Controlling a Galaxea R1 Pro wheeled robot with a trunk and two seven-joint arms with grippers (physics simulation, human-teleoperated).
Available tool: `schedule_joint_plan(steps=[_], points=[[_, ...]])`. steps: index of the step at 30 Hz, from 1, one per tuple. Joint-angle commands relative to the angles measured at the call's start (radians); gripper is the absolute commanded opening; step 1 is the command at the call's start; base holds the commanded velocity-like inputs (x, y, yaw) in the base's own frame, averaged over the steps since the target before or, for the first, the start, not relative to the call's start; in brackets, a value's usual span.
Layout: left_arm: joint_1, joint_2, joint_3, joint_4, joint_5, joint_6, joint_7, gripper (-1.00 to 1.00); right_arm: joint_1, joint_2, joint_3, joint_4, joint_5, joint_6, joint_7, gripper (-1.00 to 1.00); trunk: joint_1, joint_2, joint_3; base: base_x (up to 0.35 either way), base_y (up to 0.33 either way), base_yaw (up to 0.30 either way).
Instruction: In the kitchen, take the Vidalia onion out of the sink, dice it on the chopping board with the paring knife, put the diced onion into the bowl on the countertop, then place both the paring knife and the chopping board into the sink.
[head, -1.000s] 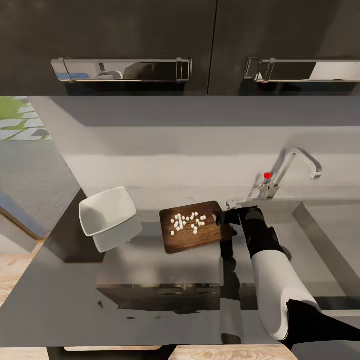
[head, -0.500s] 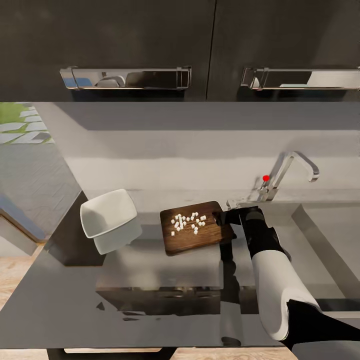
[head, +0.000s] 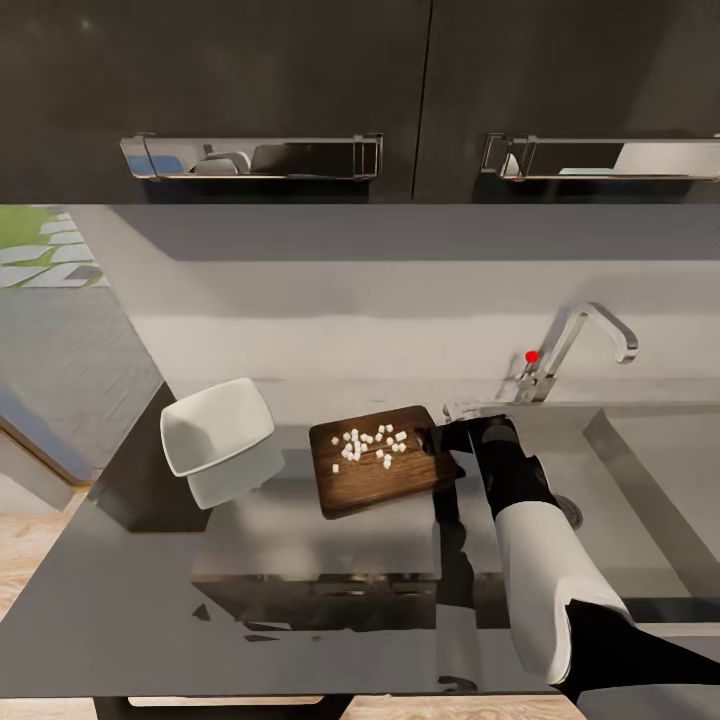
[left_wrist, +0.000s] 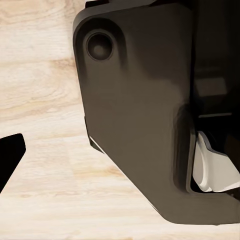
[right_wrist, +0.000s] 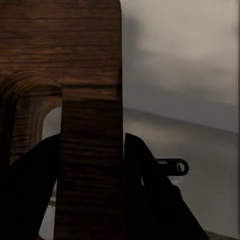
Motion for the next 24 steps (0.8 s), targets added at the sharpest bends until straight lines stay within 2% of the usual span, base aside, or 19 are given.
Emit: schedule_joint_plan(steps=[1,15,24], points=[[-0.002,-0.001,-0.008,0.005,0.009,-0.008,0.001,1.0,-0.001,0.001,-0.005,-0.001,0.01,0.002,0.008,-1.0,0.001,-0.002,-0.002,0.0,0.0,0.0],[-0.002,-0.001,-0.008,0.005,0.009,-0.008,0.001,1.0,-0.001,0.001,-0.008,-0.002,0.011,0.003,0.002,-1.0,0.001,-0.002,-0.001,0.0,0.0,0.0],[-0.002,0.0,-0.007,0.005,0.009,-0.008,0.001,1.0,-0.001,0.001,-0.009,-0.002,0.012,0.003,0.001,-1.0,0.001,-0.002,0.01,0.0,0.0,0.0]])
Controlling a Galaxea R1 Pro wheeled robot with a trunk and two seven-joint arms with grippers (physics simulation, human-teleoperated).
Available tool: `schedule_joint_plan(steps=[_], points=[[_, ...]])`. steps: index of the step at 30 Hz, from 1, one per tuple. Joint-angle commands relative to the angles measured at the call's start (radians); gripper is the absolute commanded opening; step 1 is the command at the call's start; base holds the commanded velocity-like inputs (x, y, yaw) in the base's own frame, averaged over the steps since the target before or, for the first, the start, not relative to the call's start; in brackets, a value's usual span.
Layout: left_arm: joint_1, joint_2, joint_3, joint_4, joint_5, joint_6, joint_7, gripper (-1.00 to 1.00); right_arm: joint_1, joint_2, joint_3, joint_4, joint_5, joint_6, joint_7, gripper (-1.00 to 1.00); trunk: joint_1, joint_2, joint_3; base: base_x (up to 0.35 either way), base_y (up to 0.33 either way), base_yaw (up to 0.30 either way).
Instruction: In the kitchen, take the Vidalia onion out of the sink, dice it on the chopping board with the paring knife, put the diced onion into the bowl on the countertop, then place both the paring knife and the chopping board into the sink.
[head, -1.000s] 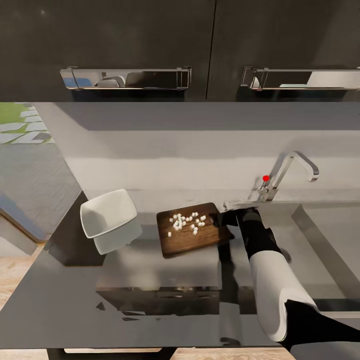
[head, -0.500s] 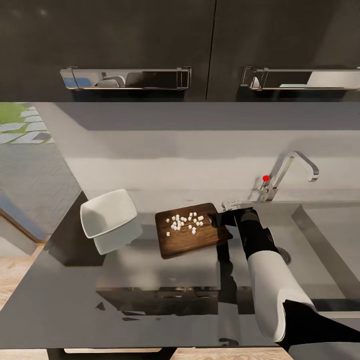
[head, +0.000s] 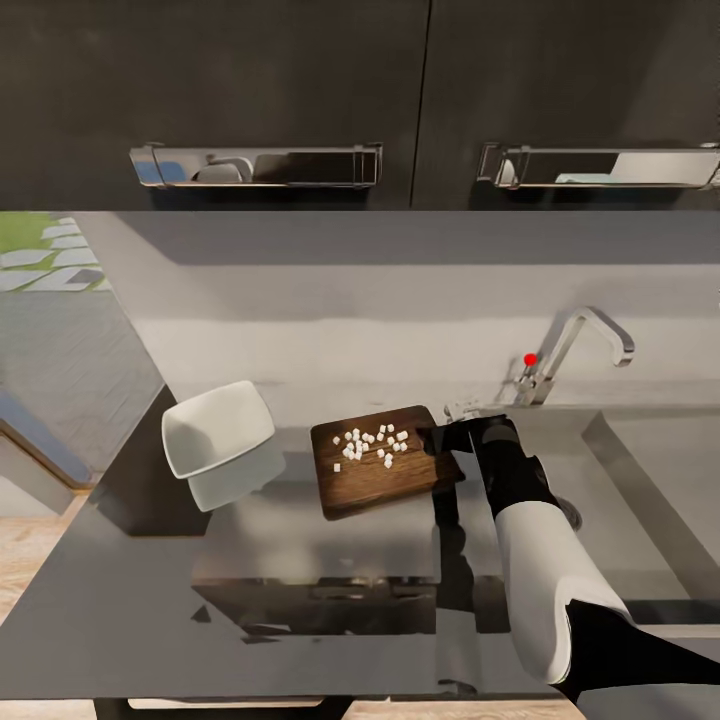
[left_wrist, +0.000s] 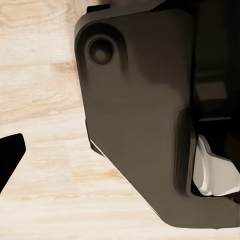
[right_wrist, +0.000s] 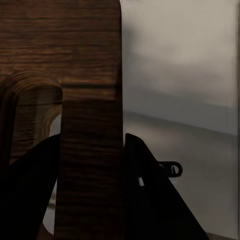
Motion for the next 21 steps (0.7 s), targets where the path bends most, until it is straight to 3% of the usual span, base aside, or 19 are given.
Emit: schedule_joint_plan(steps=[1,21], points=[[-0.002,-0.001,-0.008,0.005,0.009,-0.008,0.001,1.0,-0.001,0.001,-0.005,-0.002,0.01,0.002,0.009,-1.0,0.001,-0.002,0.0,0.0,0.0,0.0],[-0.002,-0.001,-0.007,0.005,0.009,-0.008,0.001,1.0,-0.001,0.001,-0.005,-0.003,0.01,0.002,0.009,-1.0,0.001,-0.002,0.03,0.0,0.0,0.0]])
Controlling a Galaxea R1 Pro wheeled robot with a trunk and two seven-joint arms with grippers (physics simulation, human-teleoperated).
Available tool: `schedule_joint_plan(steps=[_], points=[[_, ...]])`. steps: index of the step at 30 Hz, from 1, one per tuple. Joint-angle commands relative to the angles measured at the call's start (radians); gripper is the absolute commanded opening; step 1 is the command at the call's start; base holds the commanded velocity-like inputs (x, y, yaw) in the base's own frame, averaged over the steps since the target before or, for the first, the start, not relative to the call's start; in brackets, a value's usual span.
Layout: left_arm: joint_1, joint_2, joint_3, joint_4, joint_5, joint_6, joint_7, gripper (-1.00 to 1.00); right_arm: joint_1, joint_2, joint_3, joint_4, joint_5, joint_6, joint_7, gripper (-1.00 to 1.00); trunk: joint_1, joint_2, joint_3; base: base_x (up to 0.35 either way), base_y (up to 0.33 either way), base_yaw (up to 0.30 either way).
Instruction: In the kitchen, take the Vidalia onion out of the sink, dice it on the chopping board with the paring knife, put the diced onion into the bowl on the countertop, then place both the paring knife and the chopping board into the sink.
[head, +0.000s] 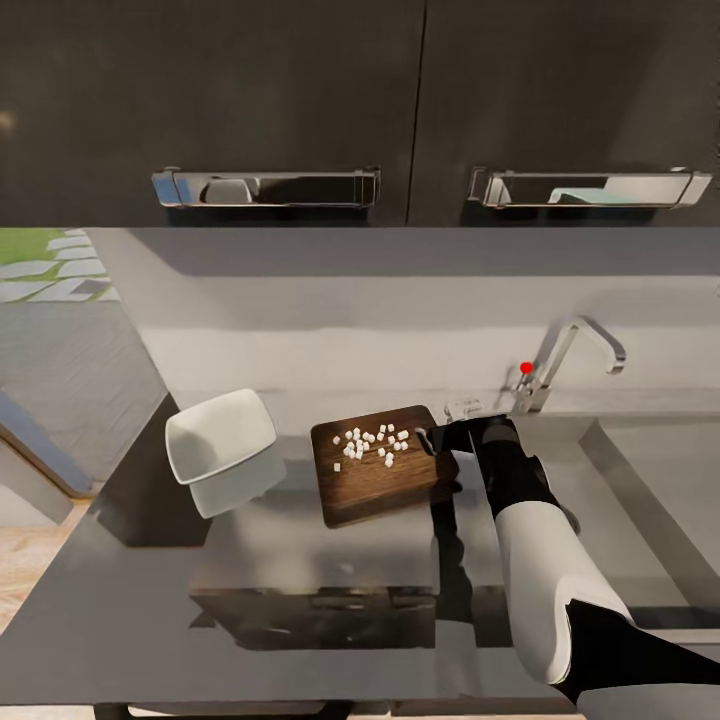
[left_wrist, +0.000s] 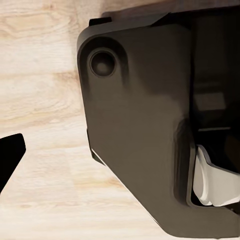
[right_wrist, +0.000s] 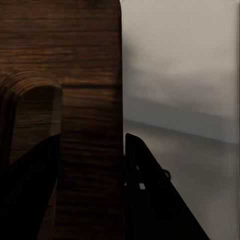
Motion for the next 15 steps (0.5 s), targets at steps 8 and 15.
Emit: schedule_joint_plan(steps=[8,15], points=[[-0.002,-0.001,-0.009,0.005,0.009,-0.007,0.001,1.0,-0.001,0.001,-0.005,-0.004,0.01,0.003,0.009,-1.0,0.001,-0.002,0.01,0.0,0.0,0.0],[-0.002,-0.001,-0.008,0.005,0.009,-0.008,0.001,1.0,-0.001,0.001,-0.005,-0.004,0.01,0.003,0.009,-1.0,0.001,-0.002,0.021,0.0,0.0,0.0]])
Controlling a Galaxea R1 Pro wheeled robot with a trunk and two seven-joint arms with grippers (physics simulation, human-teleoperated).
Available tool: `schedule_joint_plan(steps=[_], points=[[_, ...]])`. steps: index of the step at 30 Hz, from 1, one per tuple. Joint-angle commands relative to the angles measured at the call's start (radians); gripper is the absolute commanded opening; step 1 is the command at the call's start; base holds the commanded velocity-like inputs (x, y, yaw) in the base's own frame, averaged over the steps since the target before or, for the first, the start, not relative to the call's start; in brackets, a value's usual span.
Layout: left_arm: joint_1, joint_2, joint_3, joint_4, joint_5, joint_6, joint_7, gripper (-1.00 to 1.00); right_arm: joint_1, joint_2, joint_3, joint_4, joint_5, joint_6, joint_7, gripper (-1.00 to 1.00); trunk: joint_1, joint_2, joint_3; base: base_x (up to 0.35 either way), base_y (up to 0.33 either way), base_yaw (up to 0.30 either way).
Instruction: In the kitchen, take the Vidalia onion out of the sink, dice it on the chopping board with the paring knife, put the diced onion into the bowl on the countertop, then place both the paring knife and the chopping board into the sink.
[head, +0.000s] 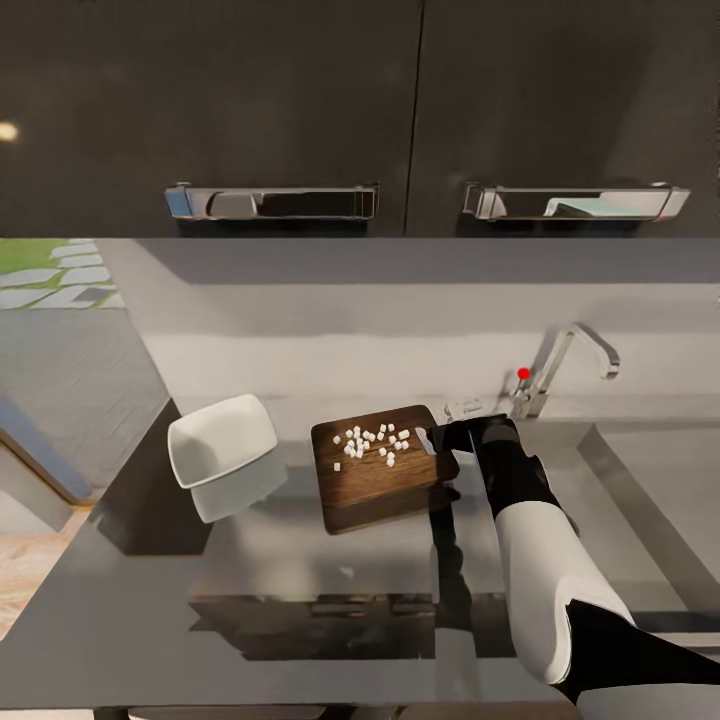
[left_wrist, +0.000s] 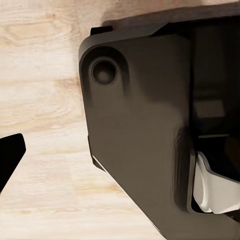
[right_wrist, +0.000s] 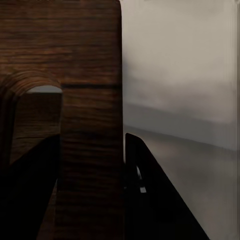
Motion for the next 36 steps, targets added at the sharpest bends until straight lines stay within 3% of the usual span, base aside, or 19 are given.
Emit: schedule_joint_plan(steps=[1,22,36], points=[[-0.002,-0.001,-0.009,0.005,0.009,-0.007,0.001,1.0,-0.001,0.001,-0.005,-0.001,0.01,0.002,0.009,-1.0,0.001,-0.002,0.0,0.0,0.0,0.0],[-0.002,-0.001,-0.009,0.005,0.009,-0.007,0.001,1.0,-0.001,0.001,-0.004,-0.001,0.01,0.002,0.009,-1.0,0.001,-0.002,0.032,0.0,0.0,-0.001],[-0.002,-0.001,-0.008,0.005,0.009,-0.007,0.001,1.0,-0.001,0.001,-0.002,-0.001,0.011,0.008,0.009,-1.0,0.001,-0.002,0.053,0.0,0.0,-0.078]])
